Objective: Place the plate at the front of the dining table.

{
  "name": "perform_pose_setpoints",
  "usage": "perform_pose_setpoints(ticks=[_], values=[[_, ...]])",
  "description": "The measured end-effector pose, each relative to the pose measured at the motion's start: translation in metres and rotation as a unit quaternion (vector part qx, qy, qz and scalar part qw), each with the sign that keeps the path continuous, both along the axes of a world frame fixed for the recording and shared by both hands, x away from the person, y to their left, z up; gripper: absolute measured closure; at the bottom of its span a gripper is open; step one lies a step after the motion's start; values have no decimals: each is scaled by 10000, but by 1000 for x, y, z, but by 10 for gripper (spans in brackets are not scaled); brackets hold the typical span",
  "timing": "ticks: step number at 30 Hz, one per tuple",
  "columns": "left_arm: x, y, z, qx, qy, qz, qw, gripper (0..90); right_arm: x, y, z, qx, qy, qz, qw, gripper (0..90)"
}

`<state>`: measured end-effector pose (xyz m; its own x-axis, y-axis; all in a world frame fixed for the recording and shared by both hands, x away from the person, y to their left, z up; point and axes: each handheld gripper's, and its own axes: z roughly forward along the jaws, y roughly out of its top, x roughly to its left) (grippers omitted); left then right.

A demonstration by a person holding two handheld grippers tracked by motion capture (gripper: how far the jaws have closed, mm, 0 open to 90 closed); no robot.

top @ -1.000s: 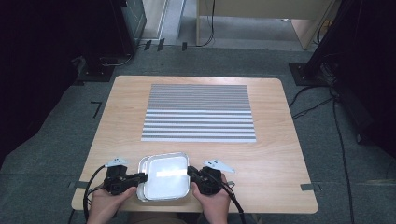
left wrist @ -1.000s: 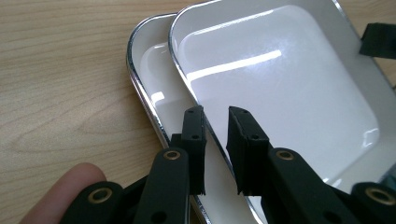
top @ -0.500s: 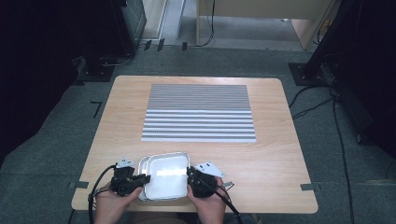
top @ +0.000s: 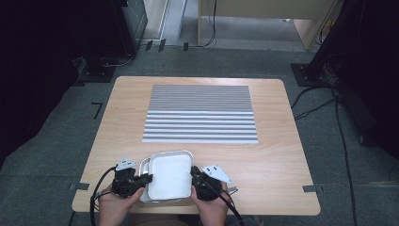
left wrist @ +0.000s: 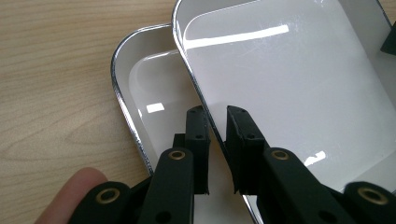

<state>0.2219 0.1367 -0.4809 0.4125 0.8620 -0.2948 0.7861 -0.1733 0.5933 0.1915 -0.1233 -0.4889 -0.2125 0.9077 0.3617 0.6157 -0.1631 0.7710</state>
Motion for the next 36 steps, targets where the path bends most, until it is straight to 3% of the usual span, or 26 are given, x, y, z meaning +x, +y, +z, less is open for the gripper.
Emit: perform_pose_setpoints(ticks=[5,10,13,18,20,27,31,36], values=[[-2,-3,2,-2,-140,87,9999,809,0,-4,-1,162,-122,-14,9998,881],[2,-1,-4,-116,-19,174,9998,813,1,-7,-7,340,-92,12,9994,870],[2,-1,-4,-120,-59,246,9996,817,3,-8,-8,294,-60,129,9995,857],[0,-3,-4,-61,-141,267,9995,819,2,-6,-9,75,-130,95,9998,817],[-1,-3,-4,-77,-176,295,9994,818,4,-5,-10,36,-55,90,9999,789],[-1,-3,-4,-87,-205,336,9992,817,6,-1,-8,-8,89,53,9999,840],[-2,-5,-4,-40,-219,374,9991,816,6,0,-8,86,78,-96,9999,861],[-4,-5,-1,-151,-329,424,9984,826,4,1,-5,272,-74,-295,9992,885]])
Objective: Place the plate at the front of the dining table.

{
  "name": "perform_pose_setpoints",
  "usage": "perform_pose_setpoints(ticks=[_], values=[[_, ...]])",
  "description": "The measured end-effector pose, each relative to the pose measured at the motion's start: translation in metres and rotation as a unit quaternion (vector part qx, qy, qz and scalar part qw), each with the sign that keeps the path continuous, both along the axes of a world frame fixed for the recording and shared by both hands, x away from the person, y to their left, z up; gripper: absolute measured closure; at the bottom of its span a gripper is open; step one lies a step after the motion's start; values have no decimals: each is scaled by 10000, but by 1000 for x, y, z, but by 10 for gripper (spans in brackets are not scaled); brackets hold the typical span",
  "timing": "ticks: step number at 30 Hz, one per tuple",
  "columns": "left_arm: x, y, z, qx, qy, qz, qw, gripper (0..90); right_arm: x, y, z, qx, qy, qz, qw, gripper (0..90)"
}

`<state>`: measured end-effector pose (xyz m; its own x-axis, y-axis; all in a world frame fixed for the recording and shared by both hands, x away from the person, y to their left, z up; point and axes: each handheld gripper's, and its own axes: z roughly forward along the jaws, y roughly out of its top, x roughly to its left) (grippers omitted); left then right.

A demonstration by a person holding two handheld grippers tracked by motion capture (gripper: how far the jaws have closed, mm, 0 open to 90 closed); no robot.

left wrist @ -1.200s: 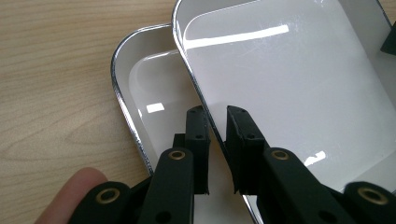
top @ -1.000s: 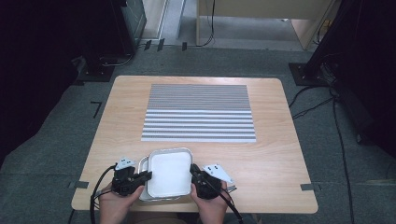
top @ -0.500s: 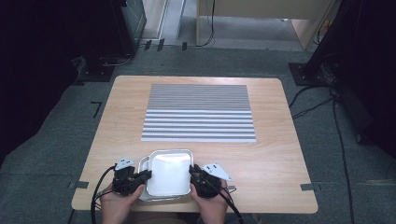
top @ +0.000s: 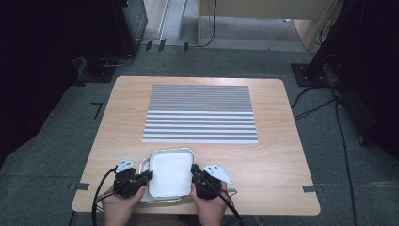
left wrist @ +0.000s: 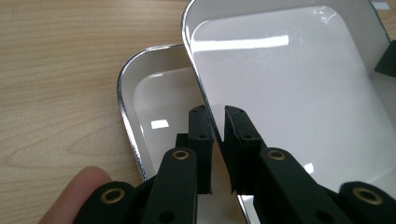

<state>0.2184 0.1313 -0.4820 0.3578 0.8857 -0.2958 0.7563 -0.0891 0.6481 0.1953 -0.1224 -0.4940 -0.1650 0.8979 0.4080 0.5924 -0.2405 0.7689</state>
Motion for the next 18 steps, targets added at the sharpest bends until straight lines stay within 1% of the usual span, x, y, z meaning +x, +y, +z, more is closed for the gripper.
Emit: perform_pose_setpoints(ticks=[1,4,6,10,13,15,17,18], values=[[-1,-2,2,-18,-96,48,9999,832,-1,0,2,-12,-78,-36,10000,888],[0,-3,3,-41,-147,74,9999,838,-1,-1,3,-12,-127,-47,9999,889],[1,-4,5,-106,-194,121,9997,848,-2,-2,4,35,-145,-48,9999,889],[3,-8,8,-104,-285,121,9995,858,-1,-6,7,34,-195,-55,9998,892],[5,-12,8,-96,-287,133,9995,859,1,-10,7,67,-191,-80,9998,892],[7,-13,7,-105,-276,145,9995,858,3,-13,5,173,-125,-104,9997,891],[7,-15,9,-100,-300,147,9994,862,5,-16,7,249,-123,-122,9995,892],[8,-16,10,-105,-325,159,9993,862,5,-16,7,249,-123,-122,9995,892]])
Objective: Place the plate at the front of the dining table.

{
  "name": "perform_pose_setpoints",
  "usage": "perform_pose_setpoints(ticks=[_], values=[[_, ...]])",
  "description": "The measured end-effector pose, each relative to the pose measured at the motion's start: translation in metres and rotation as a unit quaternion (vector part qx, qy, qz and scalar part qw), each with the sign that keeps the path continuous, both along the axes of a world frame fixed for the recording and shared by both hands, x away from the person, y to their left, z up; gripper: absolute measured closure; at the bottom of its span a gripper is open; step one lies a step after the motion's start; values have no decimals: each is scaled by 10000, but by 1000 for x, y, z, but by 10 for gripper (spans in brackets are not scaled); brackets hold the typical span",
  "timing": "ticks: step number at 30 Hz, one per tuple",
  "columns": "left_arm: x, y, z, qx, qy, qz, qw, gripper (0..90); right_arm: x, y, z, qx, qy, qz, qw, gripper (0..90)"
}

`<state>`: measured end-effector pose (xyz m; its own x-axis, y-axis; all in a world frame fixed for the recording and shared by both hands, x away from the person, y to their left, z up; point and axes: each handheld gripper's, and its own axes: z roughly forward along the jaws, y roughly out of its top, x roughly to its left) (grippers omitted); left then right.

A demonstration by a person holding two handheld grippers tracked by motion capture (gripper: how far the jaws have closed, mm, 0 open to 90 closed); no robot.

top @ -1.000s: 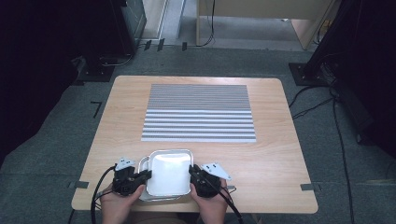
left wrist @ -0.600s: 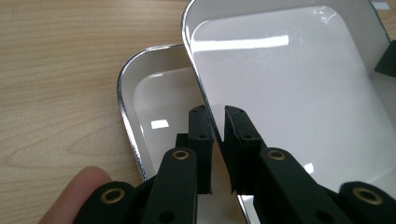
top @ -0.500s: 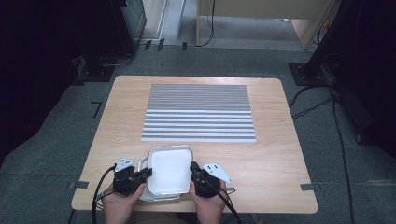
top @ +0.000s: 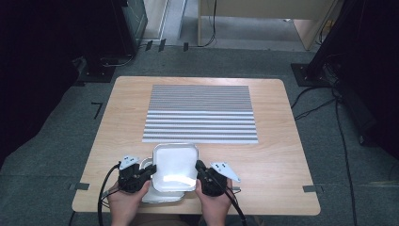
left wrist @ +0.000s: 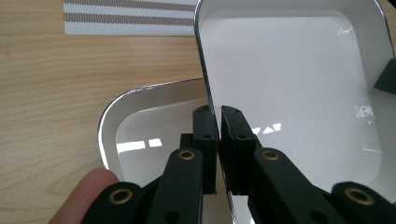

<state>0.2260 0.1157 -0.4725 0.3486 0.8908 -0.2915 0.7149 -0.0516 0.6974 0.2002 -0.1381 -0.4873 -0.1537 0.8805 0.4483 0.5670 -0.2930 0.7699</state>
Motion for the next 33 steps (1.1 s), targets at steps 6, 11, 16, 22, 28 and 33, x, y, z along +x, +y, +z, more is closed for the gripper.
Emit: perform_pose_setpoints(ticks=[6,11,16,22,28,33], values=[[8,-7,12,-18,-121,-22,9999,875,5,-7,6,45,-42,-29,10000,895],[18,-14,21,-78,-191,-88,9997,876,11,-15,15,93,-101,-74,9999,894],[28,-21,33,-104,-280,-153,9994,879,20,-23,25,70,-204,-80,9997,895],[47,-27,43,-447,-270,-208,9984,884,33,-34,40,42,-361,-82,9993,894],[72,-38,52,-476,-325,-276,9980,885,52,-44,52,-72,-424,-145,9990,895],[95,-43,53,-556,-273,-246,9978,887,71,-48,61,-162,-453,-142,9987,892]])
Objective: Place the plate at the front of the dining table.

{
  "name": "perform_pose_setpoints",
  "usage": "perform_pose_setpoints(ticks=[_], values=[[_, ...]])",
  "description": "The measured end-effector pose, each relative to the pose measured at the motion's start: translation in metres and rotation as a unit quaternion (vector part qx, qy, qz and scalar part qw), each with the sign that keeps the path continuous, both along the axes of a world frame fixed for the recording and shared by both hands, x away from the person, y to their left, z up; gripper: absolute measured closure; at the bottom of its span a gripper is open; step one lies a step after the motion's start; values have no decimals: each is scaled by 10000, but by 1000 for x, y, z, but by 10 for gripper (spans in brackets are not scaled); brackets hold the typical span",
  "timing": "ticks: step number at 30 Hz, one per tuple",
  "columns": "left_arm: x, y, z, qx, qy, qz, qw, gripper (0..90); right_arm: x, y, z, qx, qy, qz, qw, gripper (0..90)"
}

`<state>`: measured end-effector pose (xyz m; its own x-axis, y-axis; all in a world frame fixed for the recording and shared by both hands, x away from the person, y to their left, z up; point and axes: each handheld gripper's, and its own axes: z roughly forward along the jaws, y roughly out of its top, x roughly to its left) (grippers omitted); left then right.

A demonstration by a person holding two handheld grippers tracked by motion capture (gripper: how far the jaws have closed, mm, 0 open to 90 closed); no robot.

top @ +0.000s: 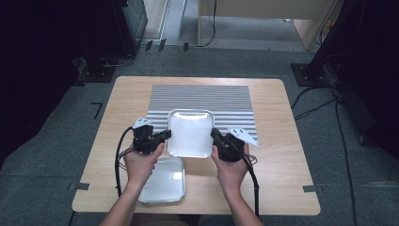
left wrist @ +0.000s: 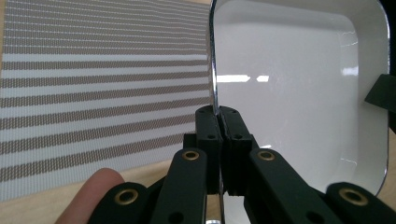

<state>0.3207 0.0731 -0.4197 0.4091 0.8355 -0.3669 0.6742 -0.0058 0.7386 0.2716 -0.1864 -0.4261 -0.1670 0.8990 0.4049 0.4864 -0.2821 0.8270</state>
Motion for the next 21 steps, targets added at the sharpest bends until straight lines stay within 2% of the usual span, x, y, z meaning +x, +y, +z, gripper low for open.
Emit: perform_pose_setpoints(ticks=[3,4,5,7,8,9,10,11,15,16,17,19,20,21], values=[[11,-3,-1,15,24,23,10000,887,14,-3,3,-46,34,19,10000,891],[17,-6,0,70,5,38,10000,886,24,-5,1,-46,81,21,10000,893],[17,-6,0,70,5,38,10000,885,24,-5,1,-46,81,21,10000,893],[25,-8,-1,75,-2,43,10000,883,34,-8,-1,21,151,39,9999,894],[29,-9,-1,65,-15,47,10000,881,44,-12,-3,84,194,64,9998,894],[34,-10,-2,87,-20,56,9999,881,44,-12,-3,84,194,64,9998,894],[39,-11,-3,118,-24,54,9999,879,55,-15,-6,132,242,125,9995,894],[42,-12,-4,139,-22,52,9999,879,55,-15,-6,132,242,125,9995,894],[66,-18,-10,149,139,93,9997,880,78,-20,-11,142,423,125,9989,894],[75,-19,-12,34,232,153,9996,884,88,-21,-12,109,467,108,9988,894],[75,-19,-12,34,232,153,9996,886,88,-21,-12,109,467,108,9988,894],[87,-22,-17,5,288,250,9993,889,99,-23,-14,87,491,89,9987,895],[93,-23,-20,-4,339,287,9990,893,110,-22,-16,7,542,51,9985,895],[99,-24,-24,-37,394,346,9986,893,110,-22,-16,7,542,51,9985,895]])
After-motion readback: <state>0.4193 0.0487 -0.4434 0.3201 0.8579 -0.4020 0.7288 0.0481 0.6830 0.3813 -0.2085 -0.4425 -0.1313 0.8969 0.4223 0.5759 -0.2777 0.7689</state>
